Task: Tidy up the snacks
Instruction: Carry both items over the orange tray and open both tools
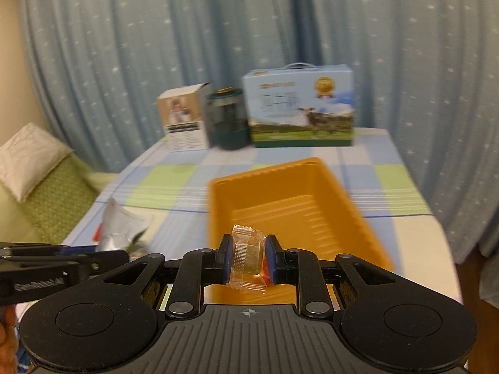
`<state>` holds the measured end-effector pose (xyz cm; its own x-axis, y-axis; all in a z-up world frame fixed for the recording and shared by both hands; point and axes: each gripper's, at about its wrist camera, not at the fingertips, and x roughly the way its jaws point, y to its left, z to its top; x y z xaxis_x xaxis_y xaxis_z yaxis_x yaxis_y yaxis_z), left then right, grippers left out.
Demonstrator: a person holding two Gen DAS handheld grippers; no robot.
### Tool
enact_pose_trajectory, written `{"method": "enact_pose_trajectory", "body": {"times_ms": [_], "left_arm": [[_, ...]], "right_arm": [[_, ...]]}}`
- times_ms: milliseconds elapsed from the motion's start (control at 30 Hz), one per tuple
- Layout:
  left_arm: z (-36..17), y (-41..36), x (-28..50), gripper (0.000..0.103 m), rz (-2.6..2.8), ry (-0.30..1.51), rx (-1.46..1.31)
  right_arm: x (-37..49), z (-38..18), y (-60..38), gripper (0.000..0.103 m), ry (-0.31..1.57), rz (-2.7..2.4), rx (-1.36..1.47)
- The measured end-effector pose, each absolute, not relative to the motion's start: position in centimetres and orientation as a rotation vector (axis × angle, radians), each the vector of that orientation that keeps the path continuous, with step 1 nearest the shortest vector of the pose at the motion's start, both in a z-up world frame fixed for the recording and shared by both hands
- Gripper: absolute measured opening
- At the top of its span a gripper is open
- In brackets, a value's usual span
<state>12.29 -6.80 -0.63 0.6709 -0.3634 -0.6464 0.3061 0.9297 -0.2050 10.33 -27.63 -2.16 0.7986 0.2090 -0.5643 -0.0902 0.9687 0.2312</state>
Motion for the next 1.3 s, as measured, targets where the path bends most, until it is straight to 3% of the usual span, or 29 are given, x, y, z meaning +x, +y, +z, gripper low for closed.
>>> {"method": "enact_pose_trajectory", "body": {"times_ms": [967, 1300], "left_arm": [[-4.0, -15.3, 17.8, 0.023, -0.439, 0.784, -0.039], [-3.5, -12.7, 17.5, 0.032, -0.382, 0.753, -0.077]], "right_arm": [[14.2, -4.7, -33.9, 0.023, 0.686, 0.104, 0.274], [14.6, -4.9, -34.2, 0.023, 0.691, 0.102, 0.286]]}}
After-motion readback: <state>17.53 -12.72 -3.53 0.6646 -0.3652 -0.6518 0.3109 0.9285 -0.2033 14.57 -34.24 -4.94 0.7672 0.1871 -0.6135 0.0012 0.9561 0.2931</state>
